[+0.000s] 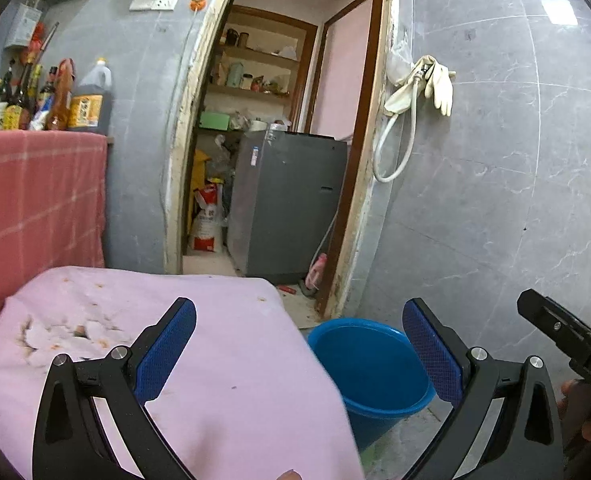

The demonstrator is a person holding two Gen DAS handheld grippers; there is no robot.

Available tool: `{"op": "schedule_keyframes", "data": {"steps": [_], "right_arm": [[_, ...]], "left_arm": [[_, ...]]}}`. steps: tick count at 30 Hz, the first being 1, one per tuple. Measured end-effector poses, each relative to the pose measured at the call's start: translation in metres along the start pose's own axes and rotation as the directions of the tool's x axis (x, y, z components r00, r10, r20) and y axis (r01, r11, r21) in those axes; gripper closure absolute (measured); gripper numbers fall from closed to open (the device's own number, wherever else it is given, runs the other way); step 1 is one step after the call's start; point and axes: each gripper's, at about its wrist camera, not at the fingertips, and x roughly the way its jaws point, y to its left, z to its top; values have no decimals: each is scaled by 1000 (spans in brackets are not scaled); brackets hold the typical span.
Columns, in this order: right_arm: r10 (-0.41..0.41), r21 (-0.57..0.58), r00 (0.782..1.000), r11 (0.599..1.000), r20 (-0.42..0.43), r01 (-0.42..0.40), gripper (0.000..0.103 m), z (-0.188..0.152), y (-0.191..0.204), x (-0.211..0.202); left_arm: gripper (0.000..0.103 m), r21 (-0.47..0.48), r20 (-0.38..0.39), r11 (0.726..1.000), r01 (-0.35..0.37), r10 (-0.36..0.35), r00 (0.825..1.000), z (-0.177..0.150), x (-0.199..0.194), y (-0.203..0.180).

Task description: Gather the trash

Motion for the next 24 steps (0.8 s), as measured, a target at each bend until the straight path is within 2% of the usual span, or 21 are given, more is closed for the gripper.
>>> {"op": "schedule_keyframes", "data": {"steps": [11,18,24], "right_arm": [[-4,-11,1000,1000,6,4,0,-14,15,-22],[-31,10,999,999,-14,31,0,-34,17,-34],[-70,7,998,998,5,70,0,-52,19,-47]], "left_arm": [[2,14,2,1000,-23,23,1000,-20,-33,16],[2,14,-34,1000,-24,25,999,-45,-47,18],[2,19,-37,999,-39,40,999,-67,-63,16]]}}
